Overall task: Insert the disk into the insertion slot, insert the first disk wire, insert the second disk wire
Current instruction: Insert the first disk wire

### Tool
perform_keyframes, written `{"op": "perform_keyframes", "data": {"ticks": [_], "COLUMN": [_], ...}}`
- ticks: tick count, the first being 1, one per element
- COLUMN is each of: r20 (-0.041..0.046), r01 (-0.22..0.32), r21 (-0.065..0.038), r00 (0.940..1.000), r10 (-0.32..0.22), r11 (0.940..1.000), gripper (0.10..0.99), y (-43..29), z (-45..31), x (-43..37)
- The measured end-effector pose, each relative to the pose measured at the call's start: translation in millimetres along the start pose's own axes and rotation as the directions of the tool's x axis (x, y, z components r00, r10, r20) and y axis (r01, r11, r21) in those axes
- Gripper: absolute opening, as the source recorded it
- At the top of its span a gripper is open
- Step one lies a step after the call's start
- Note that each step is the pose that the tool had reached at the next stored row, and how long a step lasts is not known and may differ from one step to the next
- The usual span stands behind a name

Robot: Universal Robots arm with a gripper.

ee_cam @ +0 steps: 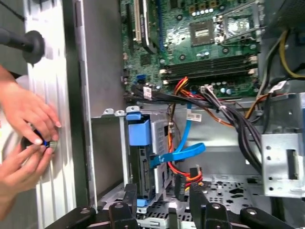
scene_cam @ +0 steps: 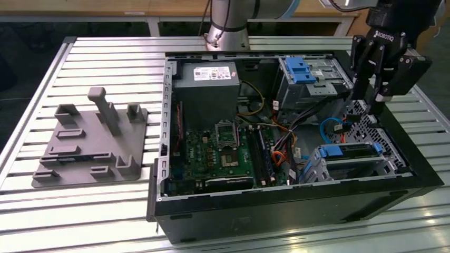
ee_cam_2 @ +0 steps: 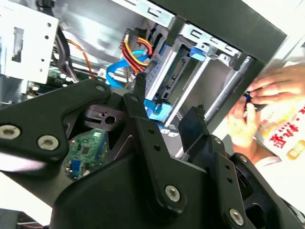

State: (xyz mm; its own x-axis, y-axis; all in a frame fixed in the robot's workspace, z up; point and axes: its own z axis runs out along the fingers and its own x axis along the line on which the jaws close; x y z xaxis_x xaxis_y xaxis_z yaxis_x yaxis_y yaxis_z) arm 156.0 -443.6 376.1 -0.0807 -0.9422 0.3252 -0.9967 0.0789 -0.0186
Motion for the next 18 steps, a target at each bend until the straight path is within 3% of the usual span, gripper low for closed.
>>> {"op": "perform_keyframes", "data": {"ticks": [2, 4, 8, 18], "r20": [-0.011, -0.0124, -0.0233, -0.0284], "r01": [0.0, 0.001, 0.001, 0.001], "r21": [0.001, 0.001, 0.001, 0.001], "r00": [0.9999, 0.9999, 0.9997, 0.9996], "r10": [0.0, -0.001, -0.001, -0.001], "r11": [1.0, 1.0, 1.0, 1.0], "gripper": [0.557, 0.557, 0.557, 0.557], "y": [0.0, 0.0, 0.1, -1.3], "z": [0.5, 0.6, 3.0, 14.5], "x": [-0.6, -1.0, -2.5, -6.5]}}
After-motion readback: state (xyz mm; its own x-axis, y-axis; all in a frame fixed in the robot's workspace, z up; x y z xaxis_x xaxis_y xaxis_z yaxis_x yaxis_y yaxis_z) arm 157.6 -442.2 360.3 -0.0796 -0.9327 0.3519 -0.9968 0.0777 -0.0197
